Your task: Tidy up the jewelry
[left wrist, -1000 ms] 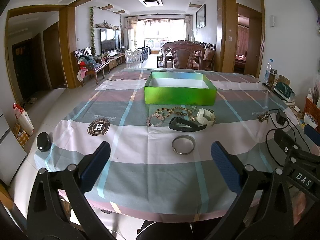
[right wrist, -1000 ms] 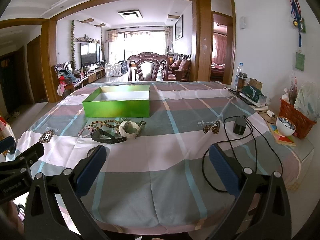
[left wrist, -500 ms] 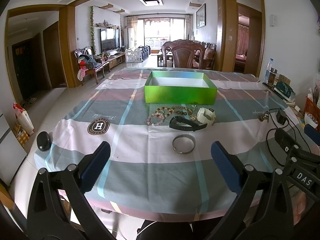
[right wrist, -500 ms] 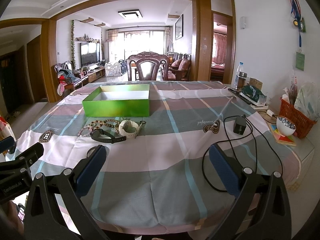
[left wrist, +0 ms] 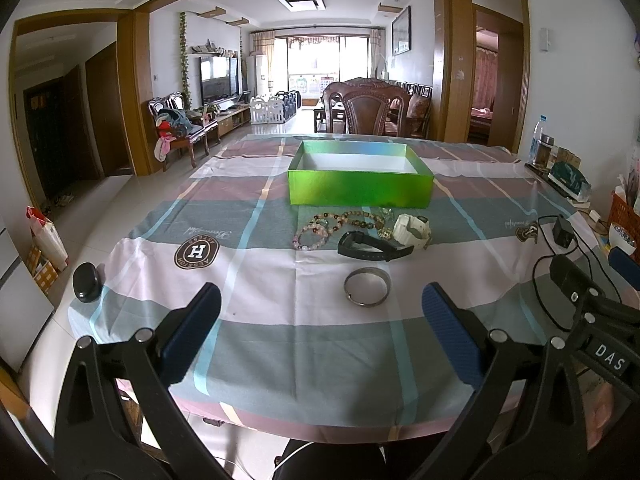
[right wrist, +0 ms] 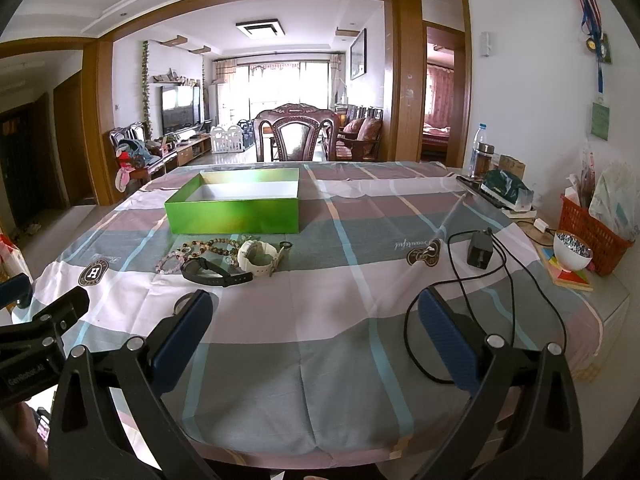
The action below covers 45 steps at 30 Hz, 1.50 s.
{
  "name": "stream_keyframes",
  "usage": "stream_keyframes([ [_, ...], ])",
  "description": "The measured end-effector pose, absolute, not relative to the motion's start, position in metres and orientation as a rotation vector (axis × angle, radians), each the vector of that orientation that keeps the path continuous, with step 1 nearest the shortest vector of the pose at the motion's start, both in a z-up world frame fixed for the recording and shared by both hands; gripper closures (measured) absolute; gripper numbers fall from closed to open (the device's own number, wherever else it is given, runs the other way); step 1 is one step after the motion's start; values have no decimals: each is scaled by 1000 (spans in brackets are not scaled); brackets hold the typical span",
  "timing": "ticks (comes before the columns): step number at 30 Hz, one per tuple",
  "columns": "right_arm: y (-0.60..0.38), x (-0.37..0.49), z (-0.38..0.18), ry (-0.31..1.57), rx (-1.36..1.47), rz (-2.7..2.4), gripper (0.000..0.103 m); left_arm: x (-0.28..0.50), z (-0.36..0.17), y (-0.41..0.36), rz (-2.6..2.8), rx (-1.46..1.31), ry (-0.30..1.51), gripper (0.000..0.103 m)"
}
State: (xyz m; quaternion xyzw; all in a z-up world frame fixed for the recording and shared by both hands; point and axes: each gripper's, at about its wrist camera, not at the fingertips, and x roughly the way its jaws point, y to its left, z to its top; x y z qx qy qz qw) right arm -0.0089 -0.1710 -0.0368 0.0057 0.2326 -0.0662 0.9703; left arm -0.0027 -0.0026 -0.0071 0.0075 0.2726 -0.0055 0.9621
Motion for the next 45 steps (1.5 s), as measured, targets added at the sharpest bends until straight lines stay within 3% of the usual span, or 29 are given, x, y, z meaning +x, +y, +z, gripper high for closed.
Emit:
stream_keyframes([
  [14,-173,-4,-42,477,14,-108,3,-2,-22,7,-29,-18,562,4],
  [20,-184,19,-62,484,63,-49,3,-6,-33,32,-77,-81,451,4],
  [32,-176,77,-86,554,117,88,3,53,-57,44,-72,-91,596,4],
  [34,-170,92,-85,572,105,95,7,61,-58,46,-76,-92,593,4],
  [41,-134,168,-95,709,51,155,45,106,-63,50,-66,-69,626,4],
  [45,-125,206,-106,771,65,161,56,129,-70,52,-80,-59,661,4],
])
